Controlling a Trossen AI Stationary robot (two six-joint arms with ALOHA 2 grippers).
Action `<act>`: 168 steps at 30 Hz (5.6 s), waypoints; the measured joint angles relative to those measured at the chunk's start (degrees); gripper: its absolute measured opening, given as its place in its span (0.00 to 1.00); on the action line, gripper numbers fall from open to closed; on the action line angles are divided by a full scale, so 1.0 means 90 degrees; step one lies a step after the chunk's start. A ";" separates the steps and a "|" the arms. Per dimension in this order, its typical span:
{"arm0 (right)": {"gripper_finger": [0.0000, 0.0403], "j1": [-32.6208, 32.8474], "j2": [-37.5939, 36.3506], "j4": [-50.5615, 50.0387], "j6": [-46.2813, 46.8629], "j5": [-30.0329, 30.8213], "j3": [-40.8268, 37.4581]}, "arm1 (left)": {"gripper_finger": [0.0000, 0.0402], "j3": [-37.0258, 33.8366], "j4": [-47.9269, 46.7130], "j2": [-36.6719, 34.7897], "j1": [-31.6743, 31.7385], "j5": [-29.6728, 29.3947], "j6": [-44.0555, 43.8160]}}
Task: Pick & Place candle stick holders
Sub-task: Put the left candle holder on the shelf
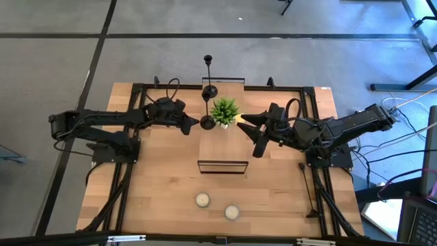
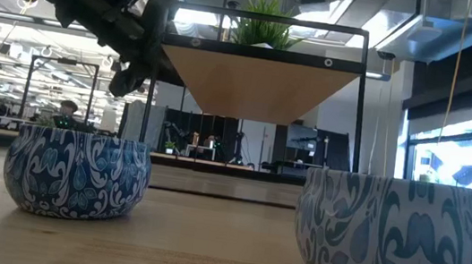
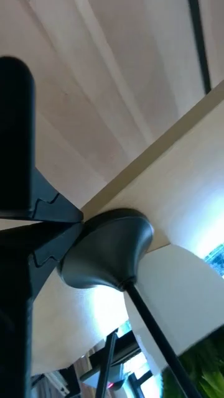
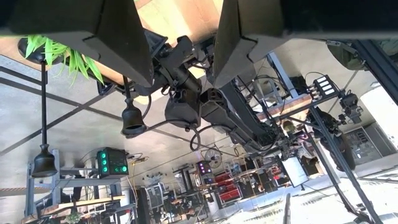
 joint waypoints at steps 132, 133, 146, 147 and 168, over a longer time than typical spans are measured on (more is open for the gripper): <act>0.43 -0.0804 0.0024 0.0714 -0.0168 -0.0253 -0.0002 | 0.00 -0.0583 0.1430 -0.0143 0.0144 0.0353 -0.2295; 0.43 -0.0806 0.0024 0.0709 -0.0168 -0.0278 -0.0002 | 0.00 -0.0583 0.1462 -0.0086 0.0127 0.0356 -0.2337; 0.43 -0.0804 0.0024 0.0709 -0.0291 -0.0399 -0.0002 | 0.00 -0.0583 0.1565 0.0027 0.0000 0.0386 -0.2441; 0.43 -0.0804 0.0024 0.0709 -0.0291 -0.0401 -0.0002 | 0.00 -0.0583 0.1565 0.0027 -0.0013 0.0385 -0.2443; 0.43 -0.0743 0.0024 0.0687 -0.0335 -0.0415 -0.0002 | 0.00 -0.0583 0.1803 0.0260 -0.0056 0.0314 -0.2523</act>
